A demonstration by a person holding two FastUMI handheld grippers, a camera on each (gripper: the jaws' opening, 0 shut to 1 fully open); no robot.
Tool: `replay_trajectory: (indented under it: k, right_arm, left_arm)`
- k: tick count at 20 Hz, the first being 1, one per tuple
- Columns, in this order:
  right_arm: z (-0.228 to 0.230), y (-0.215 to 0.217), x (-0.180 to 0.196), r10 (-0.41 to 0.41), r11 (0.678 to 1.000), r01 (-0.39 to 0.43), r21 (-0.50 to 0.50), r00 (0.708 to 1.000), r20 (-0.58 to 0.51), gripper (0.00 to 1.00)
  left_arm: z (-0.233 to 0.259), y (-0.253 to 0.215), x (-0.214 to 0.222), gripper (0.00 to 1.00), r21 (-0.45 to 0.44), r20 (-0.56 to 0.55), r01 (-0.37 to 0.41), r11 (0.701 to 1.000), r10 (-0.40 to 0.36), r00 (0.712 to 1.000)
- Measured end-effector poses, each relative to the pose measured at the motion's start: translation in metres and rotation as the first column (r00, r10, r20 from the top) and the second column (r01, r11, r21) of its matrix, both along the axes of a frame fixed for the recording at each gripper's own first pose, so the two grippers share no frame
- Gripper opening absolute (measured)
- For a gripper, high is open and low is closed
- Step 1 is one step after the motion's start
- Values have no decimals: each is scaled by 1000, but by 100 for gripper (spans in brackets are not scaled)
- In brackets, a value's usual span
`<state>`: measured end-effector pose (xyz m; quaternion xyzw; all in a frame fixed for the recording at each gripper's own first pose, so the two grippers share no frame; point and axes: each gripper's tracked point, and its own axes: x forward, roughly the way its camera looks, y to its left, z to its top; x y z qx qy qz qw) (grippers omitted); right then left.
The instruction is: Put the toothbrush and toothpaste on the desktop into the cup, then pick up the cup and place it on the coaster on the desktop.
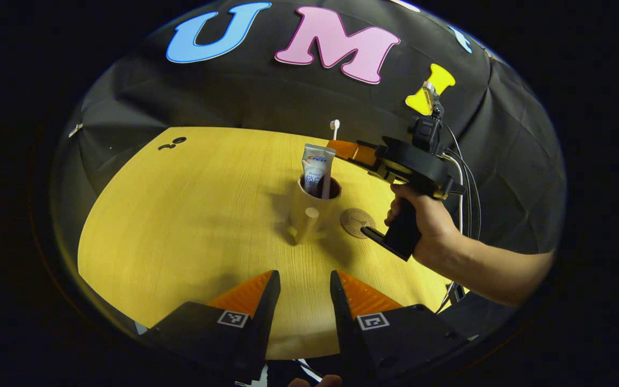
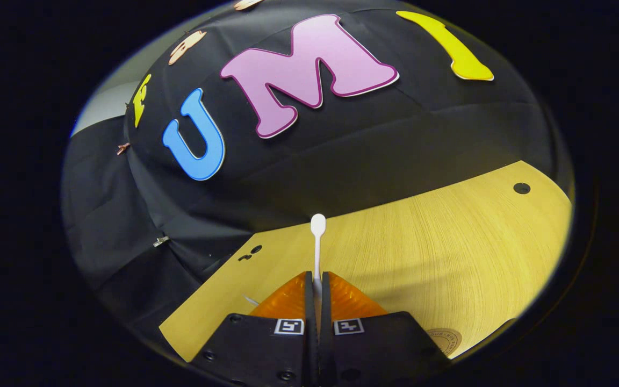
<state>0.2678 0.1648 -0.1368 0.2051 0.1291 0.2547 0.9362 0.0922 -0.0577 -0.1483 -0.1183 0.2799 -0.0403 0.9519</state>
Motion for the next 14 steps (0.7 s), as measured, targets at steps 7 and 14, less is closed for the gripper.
replay_trajectory:
  k: [7, 14]
  right_arm:
    - [-3, -14, -34, 24, 999, -24, -49, 1000, -12, 9]
    - [-26, -22, -74, 48, 997, -53, -53, 994, -102, 15]
  left_arm:
    - [-3, -11, 25, 59, 6, 11, 32, 999, -32, 999]
    - [-6, -10, 51, 59, 22, 6, 69, 997, -70, 998]
